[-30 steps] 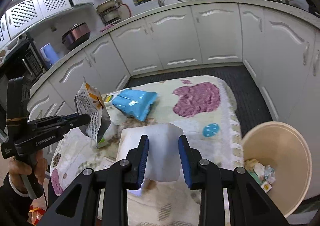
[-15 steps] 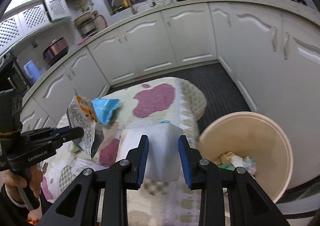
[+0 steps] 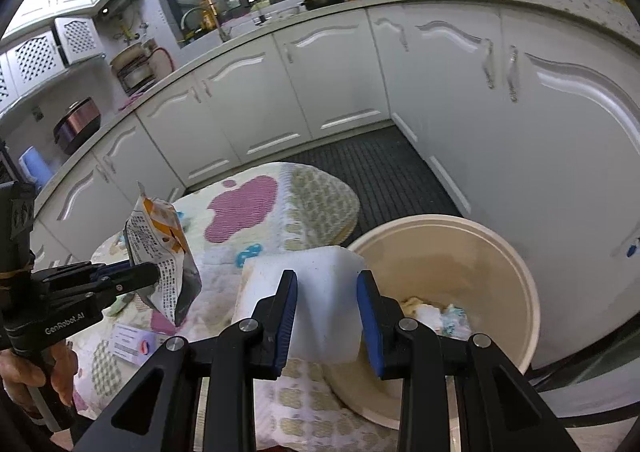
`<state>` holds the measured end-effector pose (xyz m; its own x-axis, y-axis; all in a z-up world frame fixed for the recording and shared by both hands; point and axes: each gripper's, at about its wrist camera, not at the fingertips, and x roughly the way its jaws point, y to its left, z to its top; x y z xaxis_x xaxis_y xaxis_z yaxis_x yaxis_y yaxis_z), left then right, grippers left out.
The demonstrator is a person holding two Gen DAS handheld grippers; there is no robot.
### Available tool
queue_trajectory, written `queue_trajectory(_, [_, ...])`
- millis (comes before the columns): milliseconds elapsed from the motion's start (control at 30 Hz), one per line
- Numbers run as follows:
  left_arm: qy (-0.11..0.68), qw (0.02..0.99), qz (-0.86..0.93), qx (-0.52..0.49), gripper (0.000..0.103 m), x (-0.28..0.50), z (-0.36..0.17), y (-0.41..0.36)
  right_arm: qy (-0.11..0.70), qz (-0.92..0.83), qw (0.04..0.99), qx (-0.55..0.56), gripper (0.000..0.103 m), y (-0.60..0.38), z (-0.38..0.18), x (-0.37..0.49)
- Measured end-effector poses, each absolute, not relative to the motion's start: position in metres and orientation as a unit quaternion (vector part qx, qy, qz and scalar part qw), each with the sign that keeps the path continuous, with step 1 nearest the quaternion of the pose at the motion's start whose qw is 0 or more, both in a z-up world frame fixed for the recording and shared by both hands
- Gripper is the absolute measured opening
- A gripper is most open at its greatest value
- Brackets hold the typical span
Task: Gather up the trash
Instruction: 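Carry the snack bag and foam block over the bin with both grippers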
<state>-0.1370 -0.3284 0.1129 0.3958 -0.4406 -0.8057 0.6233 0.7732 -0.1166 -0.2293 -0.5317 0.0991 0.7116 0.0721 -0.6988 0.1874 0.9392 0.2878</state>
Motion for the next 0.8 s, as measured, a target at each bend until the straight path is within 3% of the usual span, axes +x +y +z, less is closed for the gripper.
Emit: queue_trajectory(800, [0.47,0.795,-0.371,0.098,0.011,-0.145,0.086,-0.421,0.4,-0.133,0.89,0.173,0.03,-0.591,0.065,-0.255])
